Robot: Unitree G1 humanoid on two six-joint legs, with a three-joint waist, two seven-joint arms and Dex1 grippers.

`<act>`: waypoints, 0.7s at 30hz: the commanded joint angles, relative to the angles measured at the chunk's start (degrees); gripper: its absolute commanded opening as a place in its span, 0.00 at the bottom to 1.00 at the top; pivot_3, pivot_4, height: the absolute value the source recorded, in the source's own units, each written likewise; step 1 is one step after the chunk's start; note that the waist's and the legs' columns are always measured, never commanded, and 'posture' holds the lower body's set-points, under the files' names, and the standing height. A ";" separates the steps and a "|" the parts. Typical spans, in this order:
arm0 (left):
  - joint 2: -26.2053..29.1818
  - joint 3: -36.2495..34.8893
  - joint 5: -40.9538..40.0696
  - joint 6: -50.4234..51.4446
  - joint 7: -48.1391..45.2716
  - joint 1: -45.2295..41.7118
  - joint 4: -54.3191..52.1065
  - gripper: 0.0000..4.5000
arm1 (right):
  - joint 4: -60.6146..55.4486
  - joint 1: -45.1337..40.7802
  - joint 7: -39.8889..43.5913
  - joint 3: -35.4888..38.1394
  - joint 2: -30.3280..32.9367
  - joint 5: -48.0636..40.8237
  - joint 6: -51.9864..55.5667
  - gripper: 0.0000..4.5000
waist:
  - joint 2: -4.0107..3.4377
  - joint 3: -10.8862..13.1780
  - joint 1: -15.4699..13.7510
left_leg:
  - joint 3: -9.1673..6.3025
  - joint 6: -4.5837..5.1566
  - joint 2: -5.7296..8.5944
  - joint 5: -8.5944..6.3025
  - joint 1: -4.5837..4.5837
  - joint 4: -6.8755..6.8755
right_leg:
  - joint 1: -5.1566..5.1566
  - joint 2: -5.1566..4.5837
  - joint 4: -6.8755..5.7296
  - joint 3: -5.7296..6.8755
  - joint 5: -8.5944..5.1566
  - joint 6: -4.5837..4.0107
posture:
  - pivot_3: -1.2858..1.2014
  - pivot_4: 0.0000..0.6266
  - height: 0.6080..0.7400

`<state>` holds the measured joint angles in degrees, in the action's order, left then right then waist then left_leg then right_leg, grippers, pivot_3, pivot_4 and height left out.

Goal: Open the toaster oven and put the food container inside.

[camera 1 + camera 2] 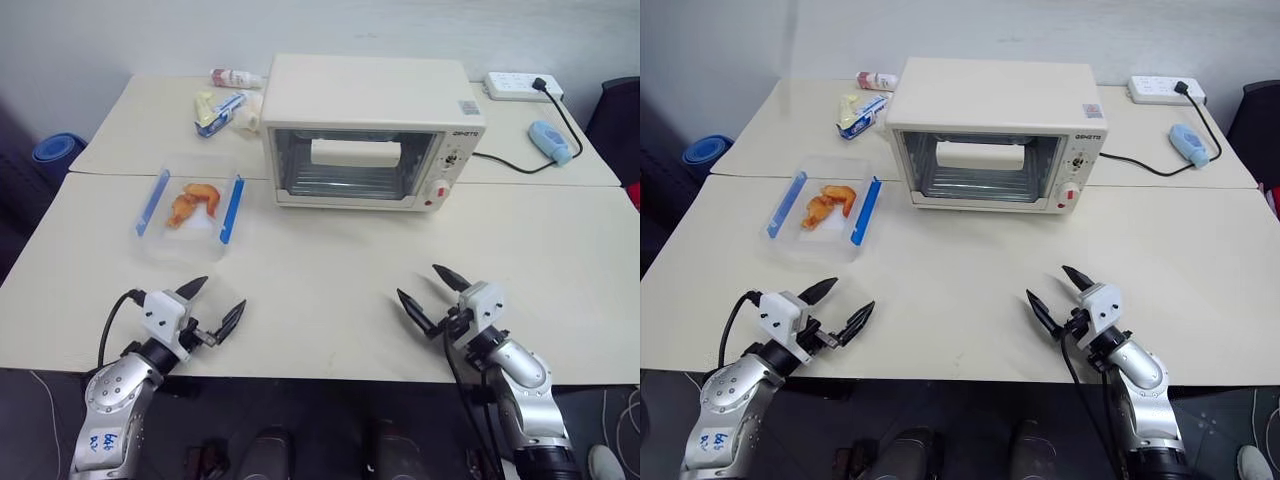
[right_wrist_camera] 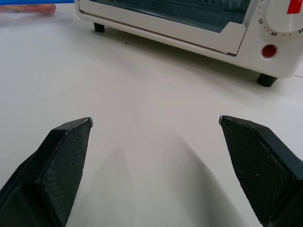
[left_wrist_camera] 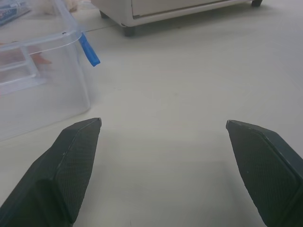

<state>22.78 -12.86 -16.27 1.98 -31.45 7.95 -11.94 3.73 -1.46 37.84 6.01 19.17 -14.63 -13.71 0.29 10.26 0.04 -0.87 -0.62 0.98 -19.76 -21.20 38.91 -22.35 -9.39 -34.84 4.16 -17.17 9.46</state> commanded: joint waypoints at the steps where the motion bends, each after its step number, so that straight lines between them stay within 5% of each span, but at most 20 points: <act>1: 1.67 -0.77 -2.89 1.62 -2.11 0.54 -2.30 1.00 | -0.08 -0.26 1.50 0.37 0.53 -1.45 -1.59 1.00 | 0.00 0.00 0.02 | 0.00 0.00 0.00 0.00 0.00 0.00 | 0.00 0.00 0.00 0.00 0.00 0.00 | 0.52 0.24 1.00; 8: 10.88 -9.37 -26.94 15.73 -12.98 -4.05 -8.10 1.00 | -6.25 -11.50 6.47 -0.42 5.15 -9.31 13.08 1.00 | -0.13 0.09 0.18 | -0.14 0.00 -0.10 0.00 0.01 0.07 | -0.02 0.00 -0.08 -0.02 0.01 -0.04 | 0.52 0.24 1.00; 13: 16.01 -9.50 -29.75 19.36 -15.94 -14.01 -4.61 1.00 | 0.87 -26.56 4.09 -0.92 4.71 -8.50 19.82 1.00 | -0.21 0.08 0.21 | -0.11 -0.01 -0.03 0.00 0.00 0.07 | -0.03 0.02 -0.08 -0.03 0.01 -0.06 | 0.52 0.24 1.00; 21: 14.44 -7.42 -28.09 20.09 -15.38 -19.21 -3.05 1.00 | 9.24 -37.42 5.84 -2.59 2.33 -6.13 18.68 1.00 | -0.21 0.08 1.02 | -0.04 -0.01 -0.02 0.00 -0.06 -0.03 | -0.05 0.02 0.02 0.10 0.01 -0.05 | 0.52 0.24 1.00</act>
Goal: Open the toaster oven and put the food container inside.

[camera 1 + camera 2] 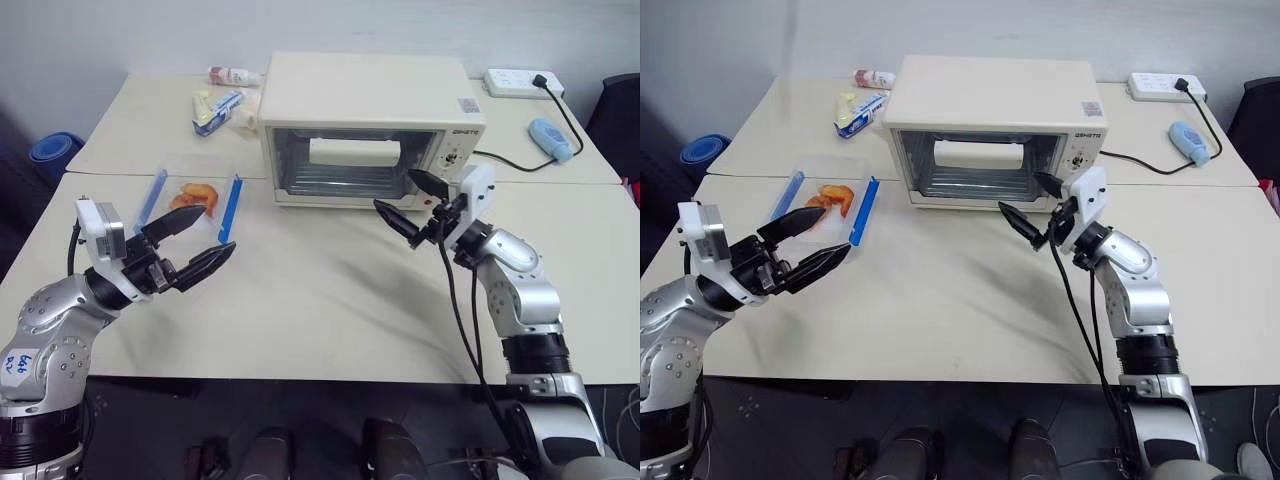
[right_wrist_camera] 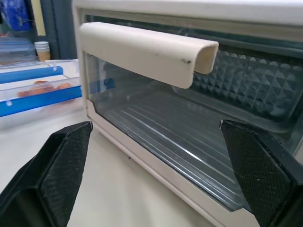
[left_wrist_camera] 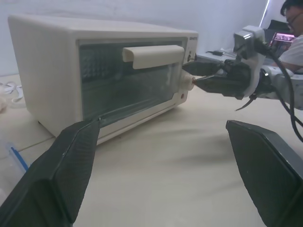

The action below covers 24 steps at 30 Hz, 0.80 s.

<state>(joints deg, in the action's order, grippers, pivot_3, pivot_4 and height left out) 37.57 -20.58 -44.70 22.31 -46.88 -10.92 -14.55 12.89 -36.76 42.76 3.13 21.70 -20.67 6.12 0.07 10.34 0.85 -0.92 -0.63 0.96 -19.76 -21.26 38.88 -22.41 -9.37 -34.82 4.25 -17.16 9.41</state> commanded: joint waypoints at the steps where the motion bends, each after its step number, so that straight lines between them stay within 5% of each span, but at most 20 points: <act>1: -0.66 0.51 0.52 -0.30 0.25 -0.31 -0.54 1.00 | -0.11 -2.68 1.02 0.01 -0.52 -0.15 -0.95 1.00 | 0.00 0.00 0.36 | 0.00 0.00 -0.01 0.00 0.00 0.00 | 0.00 0.00 0.00 0.00 0.00 0.00 | 0.52 0.24 1.00; 7: -2.57 0.62 2.04 -0.96 1.70 0.86 0.02 1.00 | -5.99 -2.61 1.67 -0.33 -2.19 -1.67 -0.31 1.00 | 0.00 0.00 0.85 | -0.01 -0.02 -0.04 0.01 0.00 -0.01 | -0.04 0.01 -0.03 0.01 0.00 0.00 | 0.52 0.24 1.00; 16: -2.63 -1.81 0.81 -0.81 1.37 -3.17 4.71 1.00 | -16.03 8.55 6.96 -3.41 2.09 -0.25 0.02 1.00 | 0.00 0.01 0.68 | 0.01 -0.02 -0.02 0.00 -0.02 0.02 | -0.02 0.01 -0.02 0.01 0.00 0.00 | 0.52 0.24 1.00; 24: -3.18 1.75 7.40 -6.27 -0.39 -17.67 19.65 0.48 | -17.49 11.46 7.02 -4.94 2.64 1.36 -1.44 1.00 | 0.00 0.01 0.70 | 0.04 -0.02 -0.02 0.00 0.01 0.04 | -0.03 0.03 -0.07 0.00 0.00 0.00 | 0.52 0.24 1.00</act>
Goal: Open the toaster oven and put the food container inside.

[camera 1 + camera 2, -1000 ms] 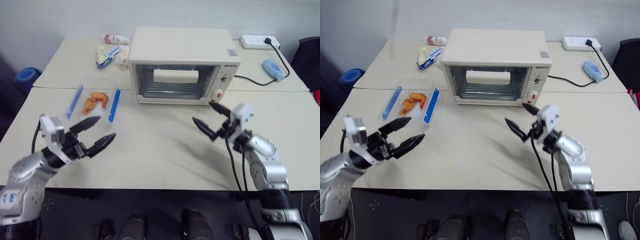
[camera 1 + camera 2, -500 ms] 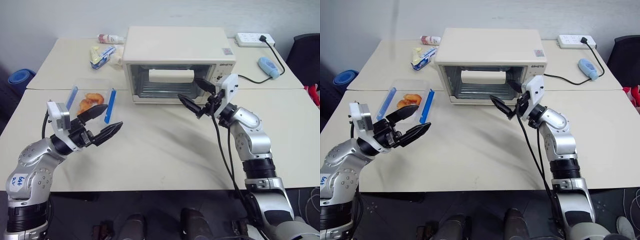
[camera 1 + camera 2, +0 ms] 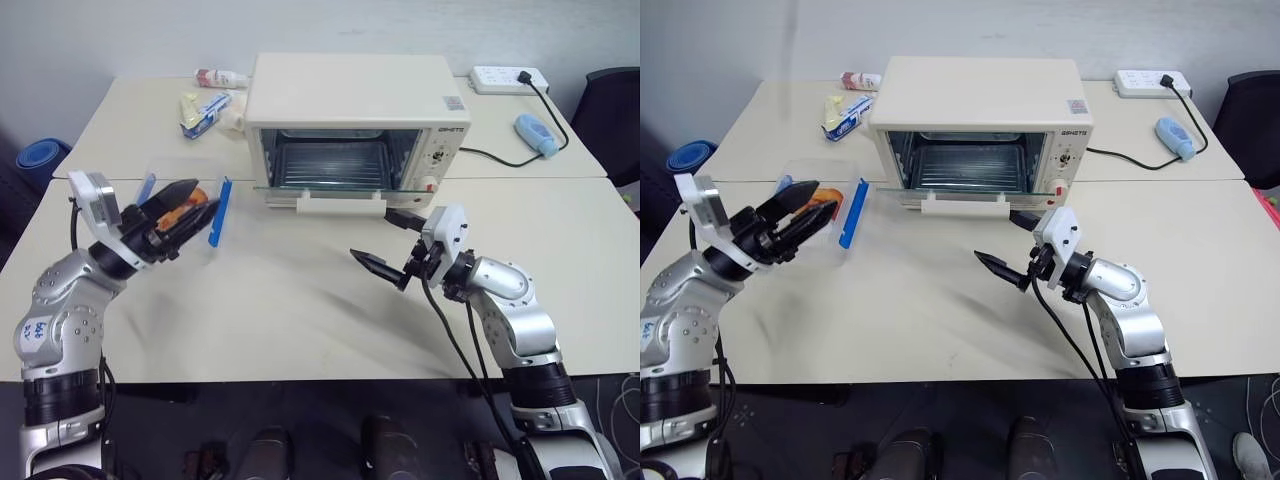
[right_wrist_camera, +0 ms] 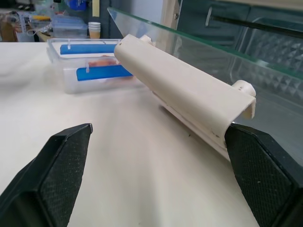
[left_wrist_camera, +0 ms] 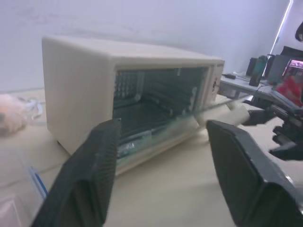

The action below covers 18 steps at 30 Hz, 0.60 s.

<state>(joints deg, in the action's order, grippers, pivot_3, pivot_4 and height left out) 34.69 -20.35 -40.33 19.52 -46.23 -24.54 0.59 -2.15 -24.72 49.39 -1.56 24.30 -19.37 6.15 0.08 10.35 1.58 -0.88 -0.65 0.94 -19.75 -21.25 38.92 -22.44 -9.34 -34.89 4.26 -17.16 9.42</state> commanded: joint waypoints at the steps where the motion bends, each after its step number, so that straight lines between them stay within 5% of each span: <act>1: -0.61 2.55 4.42 -4.58 -1.40 -6.45 7.22 0.42 | -2.19 -0.74 0.45 -0.37 -0.03 0.26 -1.76 1.00 | 0.00 0.00 -0.02 | 0.00 0.00 0.00 0.00 0.00 0.01 | 0.00 0.00 0.00 0.01 0.00 0.00 | 0.52 0.24 1.00; 7: -4.58 8.08 11.54 -12.64 -3.95 -16.69 20.38 0.01 | -0.88 -0.77 1.02 -0.70 0.05 1.13 -3.64 1.00 | 0.02 0.01 -0.03 | 0.01 0.00 0.03 0.00 -0.03 0.03 | 0.01 0.00 0.02 0.04 0.01 0.02 | 0.52 0.24 1.00; 14: -7.93 12.12 14.52 -13.61 -6.74 -18.58 22.92 0.01 | -1.80 3.04 0.28 0.77 0.78 2.09 -6.29 1.00 | 0.05 0.03 0.01 | 0.06 0.00 0.02 0.00 -0.03 -0.03 | -0.02 -0.01 0.02 0.14 0.01 0.03 | 0.52 0.24 1.00; 18: -6.58 16.04 16.44 -12.48 -11.12 -15.54 18.87 0.01 | -2.93 12.09 -0.69 5.06 3.09 2.81 -10.69 1.00 | 0.06 0.03 -0.22 | 0.06 0.00 0.03 0.00 -0.03 0.00 | 0.00 -0.02 0.02 0.14 0.01 0.03 | 0.52 0.24 1.00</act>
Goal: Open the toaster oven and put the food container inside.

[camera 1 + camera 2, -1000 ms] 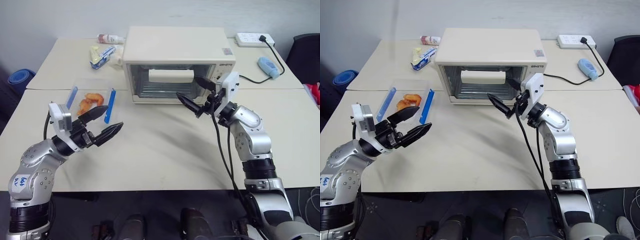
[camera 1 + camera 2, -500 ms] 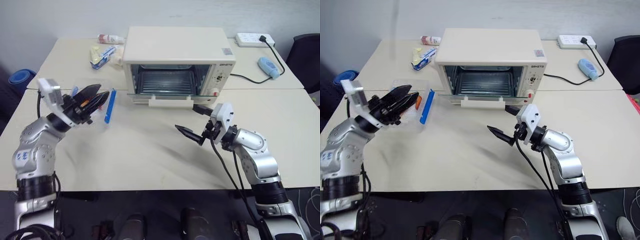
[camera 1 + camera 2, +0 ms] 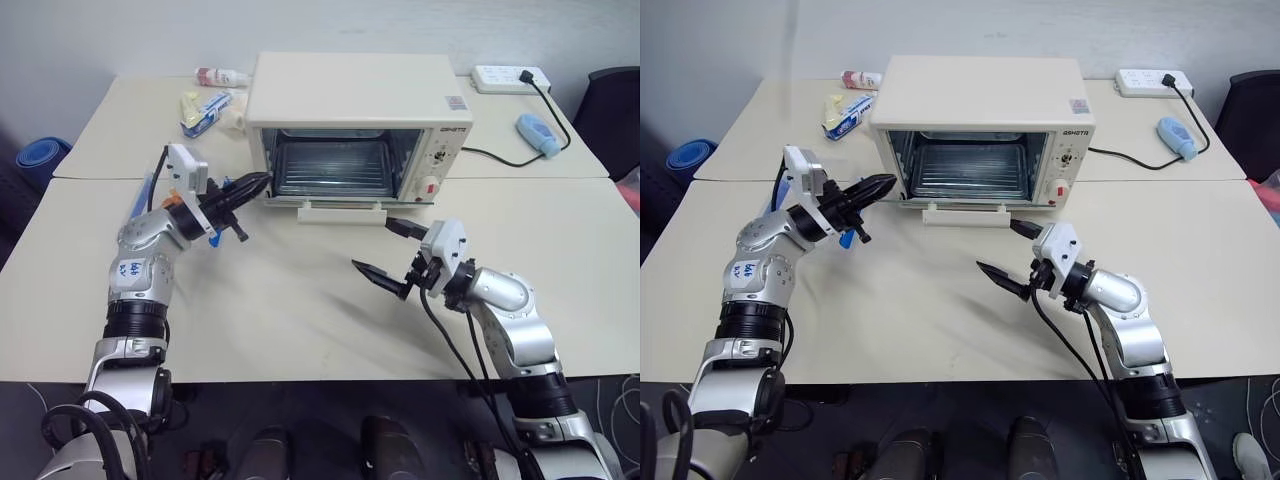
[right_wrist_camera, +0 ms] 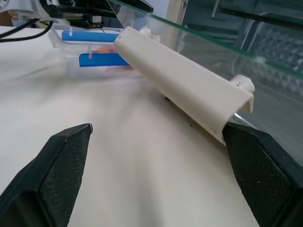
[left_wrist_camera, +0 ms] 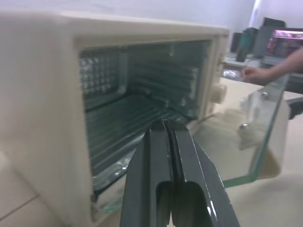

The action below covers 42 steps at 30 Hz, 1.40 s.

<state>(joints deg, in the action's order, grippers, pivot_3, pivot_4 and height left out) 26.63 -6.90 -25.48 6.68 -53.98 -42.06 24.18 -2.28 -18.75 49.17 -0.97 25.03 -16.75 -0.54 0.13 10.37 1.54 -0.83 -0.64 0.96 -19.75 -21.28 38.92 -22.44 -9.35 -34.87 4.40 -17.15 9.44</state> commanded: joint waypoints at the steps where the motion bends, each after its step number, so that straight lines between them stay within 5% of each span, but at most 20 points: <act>1: 2.11 3.77 2.84 0.13 -3.95 3.05 -5.73 0.01 | -3.17 9.61 -0.20 5.96 3.43 0.19 -5.26 1.00 | 0.01 0.01 -0.70 | -0.01 0.00 0.01 0.00 -0.02 0.01 | 0.00 -0.01 0.01 0.00 0.00 0.00 | 0.52 0.24 1.00; 8: 3.57 9.05 9.90 3.33 -0.30 7.26 -10.79 0.01 | -7.60 22.07 -2.00 13.98 6.98 -2.51 -5.83 1.00 | 0.03 0.02 -1.53 | 0.07 0.05 0.00 0.00 0.02 0.18 | 0.07 -0.02 -0.09 -0.05 0.02 0.00 | 0.52 0.24 1.00; 15: 2.15 10.68 12.54 5.88 3.63 10.58 -15.14 0.01 | -10.67 24.29 -2.33 17.56 8.25 -5.74 -3.64 1.00 | 0.03 0.02 -1.54 | 0.07 0.04 -0.01 0.00 0.05 0.12 | 0.07 -0.02 -0.06 -0.07 0.03 -0.01 | 0.52 0.24 1.00; 19: 2.19 6.36 8.19 10.67 5.78 15.79 -22.26 0.18 | -12.12 19.80 -1.79 16.79 8.47 -9.34 -1.01 1.00 | 0.03 0.02 -1.48 | 0.04 0.04 -0.03 0.00 0.05 0.13 | 0.07 -0.02 -0.08 -0.06 0.03 -0.01 | 0.52 0.24 1.00; 25: 2.04 -9.74 -8.07 19.08 10.18 27.53 -38.30 0.59 | -11.19 10.86 0.21 12.60 7.07 -10.66 -0.19 1.00 | 0.02 0.02 -1.39 | -0.04 0.02 -0.11 -0.01 0.04 0.13 | 0.05 0.00 -0.06 -0.06 0.03 -0.01 | 0.52 0.24 1.00; 31: 3.71 -28.13 -15.42 24.79 17.76 44.69 -47.94 0.99 | -6.77 3.02 5.68 7.14 5.41 -9.85 -2.85 1.00 | 0.02 0.02 -1.32 | -0.15 0.02 -0.11 -0.02 0.07 0.11 | 0.06 -0.02 -0.01 -0.12 0.03 -0.02 | 0.52 0.24 1.00; 36: 0.64 -38.52 -12.94 23.03 24.87 57.02 -46.75 1.00 | -3.46 -0.55 9.08 3.97 3.99 -8.75 -6.06 1.00 | 0.03 0.02 -1.68 | -0.12 0.02 -0.10 -0.04 0.07 0.12 | 0.09 -0.02 0.04 -0.09 0.03 -0.03 | 0.52 0.24 1.00; 42: -1.07 -38.89 -22.72 33.95 36.38 57.63 -54.42 1.00 | -1.34 -2.01 11.39 2.76 3.80 -8.52 -7.06 1.00 | 0.10 0.01 -2.91 | -0.14 0.06 -0.07 -0.06 0.06 0.18 | 0.20 -0.05 0.12 -0.05 0.06 -0.08 | 0.52 0.24 1.00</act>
<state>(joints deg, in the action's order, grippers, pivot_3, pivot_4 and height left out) 24.74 -45.55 -44.64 37.31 -21.72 16.57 -26.02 -3.25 -19.94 59.89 1.20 28.71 -25.11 -6.35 0.22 10.38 -1.37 -0.99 -0.59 0.89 -19.82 -21.21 39.10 -22.23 -9.41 -34.75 4.35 -17.09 9.35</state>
